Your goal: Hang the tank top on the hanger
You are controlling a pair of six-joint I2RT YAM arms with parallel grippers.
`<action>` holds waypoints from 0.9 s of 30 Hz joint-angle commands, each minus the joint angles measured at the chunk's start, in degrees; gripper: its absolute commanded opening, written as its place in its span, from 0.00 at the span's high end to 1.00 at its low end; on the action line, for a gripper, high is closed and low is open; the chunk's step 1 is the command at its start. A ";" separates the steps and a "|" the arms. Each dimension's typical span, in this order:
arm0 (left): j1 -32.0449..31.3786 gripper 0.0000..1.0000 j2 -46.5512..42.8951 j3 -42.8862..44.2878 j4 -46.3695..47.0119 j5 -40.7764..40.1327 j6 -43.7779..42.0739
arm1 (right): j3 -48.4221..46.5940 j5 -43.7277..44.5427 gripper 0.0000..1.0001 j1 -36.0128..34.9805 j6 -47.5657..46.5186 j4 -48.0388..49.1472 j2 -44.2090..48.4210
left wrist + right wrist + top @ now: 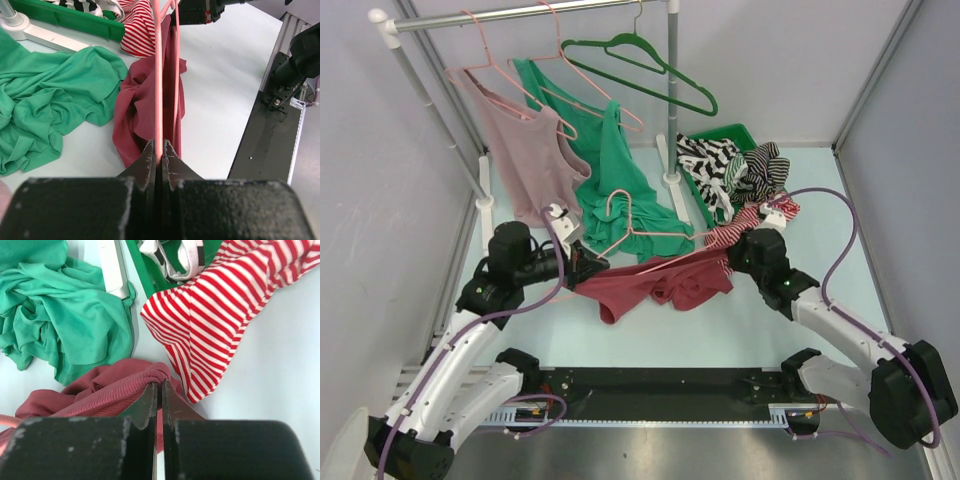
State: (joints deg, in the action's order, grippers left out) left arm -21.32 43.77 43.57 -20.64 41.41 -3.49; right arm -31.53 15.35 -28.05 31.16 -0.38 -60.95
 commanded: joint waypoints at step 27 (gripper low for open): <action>-3.29 1.00 -0.61 0.02 2.27 -2.47 -0.73 | -15.84 -2.00 1.00 3.44 -8.22 -21.59 10.76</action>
State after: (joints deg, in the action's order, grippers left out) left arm -24.34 43.86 43.27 -20.21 39.79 -3.53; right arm -44.71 11.77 -25.23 24.75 -19.38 -51.51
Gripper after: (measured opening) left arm 0.037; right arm 0.021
